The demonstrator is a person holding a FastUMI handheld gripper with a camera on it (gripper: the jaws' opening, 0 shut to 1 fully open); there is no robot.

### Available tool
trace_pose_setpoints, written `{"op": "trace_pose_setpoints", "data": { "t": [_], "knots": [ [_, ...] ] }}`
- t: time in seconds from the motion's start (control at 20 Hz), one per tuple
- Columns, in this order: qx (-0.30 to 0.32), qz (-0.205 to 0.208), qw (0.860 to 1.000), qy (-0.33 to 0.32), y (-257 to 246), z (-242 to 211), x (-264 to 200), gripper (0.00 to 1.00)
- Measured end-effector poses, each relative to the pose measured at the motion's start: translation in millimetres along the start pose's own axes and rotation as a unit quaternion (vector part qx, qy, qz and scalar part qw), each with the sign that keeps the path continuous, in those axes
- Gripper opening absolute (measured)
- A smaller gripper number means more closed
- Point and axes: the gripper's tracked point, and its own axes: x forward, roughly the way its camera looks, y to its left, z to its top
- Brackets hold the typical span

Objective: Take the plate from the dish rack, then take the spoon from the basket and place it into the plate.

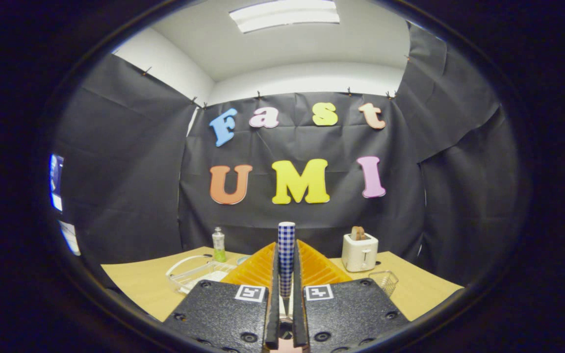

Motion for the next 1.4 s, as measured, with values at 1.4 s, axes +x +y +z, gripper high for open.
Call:
{"op": "trace_pose_setpoints", "data": {
  "t": [1.4],
  "knots": [
    [0.023,-0.026,0.997,0.063,23.0,-135.9,-21.4,0.21]
  ]
}}
